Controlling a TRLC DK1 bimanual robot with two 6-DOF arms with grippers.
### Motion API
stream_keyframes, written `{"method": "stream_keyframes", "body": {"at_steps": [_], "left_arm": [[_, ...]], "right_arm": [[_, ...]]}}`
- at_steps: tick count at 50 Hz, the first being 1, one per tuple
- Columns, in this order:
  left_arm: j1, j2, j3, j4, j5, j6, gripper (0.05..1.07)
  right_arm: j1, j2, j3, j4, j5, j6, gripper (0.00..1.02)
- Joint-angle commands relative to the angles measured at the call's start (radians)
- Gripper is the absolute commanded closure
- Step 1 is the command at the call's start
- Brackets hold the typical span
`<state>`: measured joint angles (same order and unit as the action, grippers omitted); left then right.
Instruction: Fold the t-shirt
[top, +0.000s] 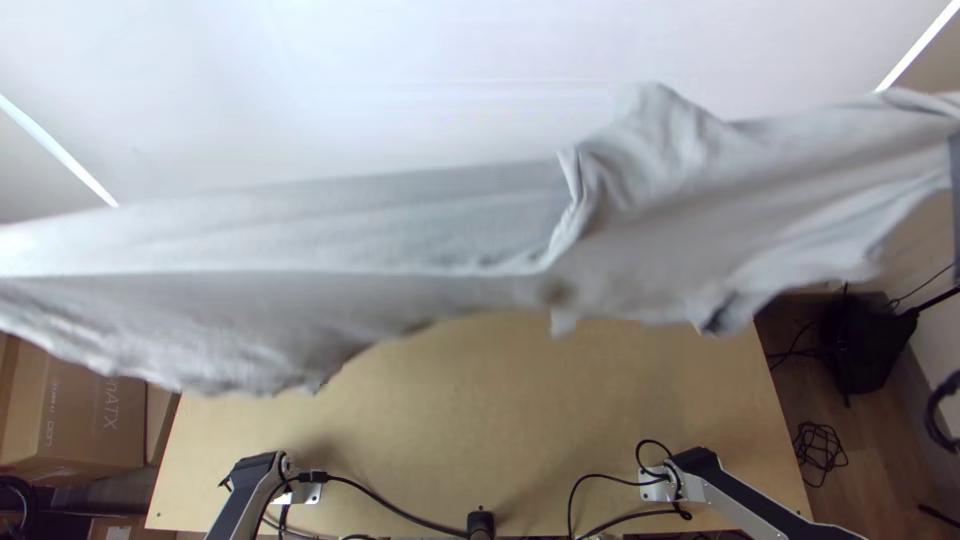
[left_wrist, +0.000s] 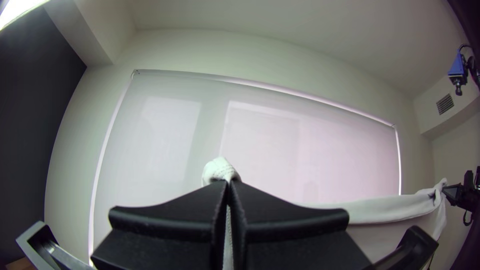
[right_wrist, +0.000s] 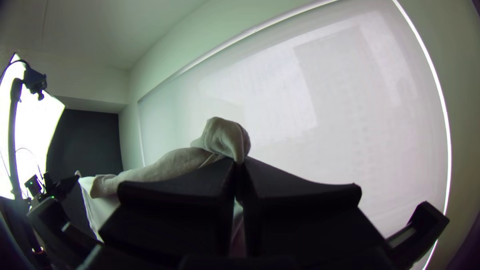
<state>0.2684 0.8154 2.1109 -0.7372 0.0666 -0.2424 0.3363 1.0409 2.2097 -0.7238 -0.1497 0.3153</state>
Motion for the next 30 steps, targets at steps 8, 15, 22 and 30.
{"method": "stream_keyframes", "body": {"at_steps": [8,15,22,30], "left_arm": [[-0.008,-0.012,-0.051,-0.070,-0.022,-0.047,1.05],[-0.032,-0.053,-0.238,-0.090,-0.022,-0.058,1.05],[-0.081,-0.157,-0.600,-0.051,-0.021,-0.051,1.05],[-0.101,-0.263,-1.006,0.064,-0.011,-0.041,1.05]], "right_arm": [[0.033,-0.002,-0.030,-0.046,0.013,0.054,1.00],[0.064,-0.033,-0.220,-0.088,0.012,0.062,1.00],[0.092,-0.110,-0.550,-0.035,0.012,0.076,1.00],[0.155,-0.140,-0.930,0.077,-0.002,0.151,1.00]]}}
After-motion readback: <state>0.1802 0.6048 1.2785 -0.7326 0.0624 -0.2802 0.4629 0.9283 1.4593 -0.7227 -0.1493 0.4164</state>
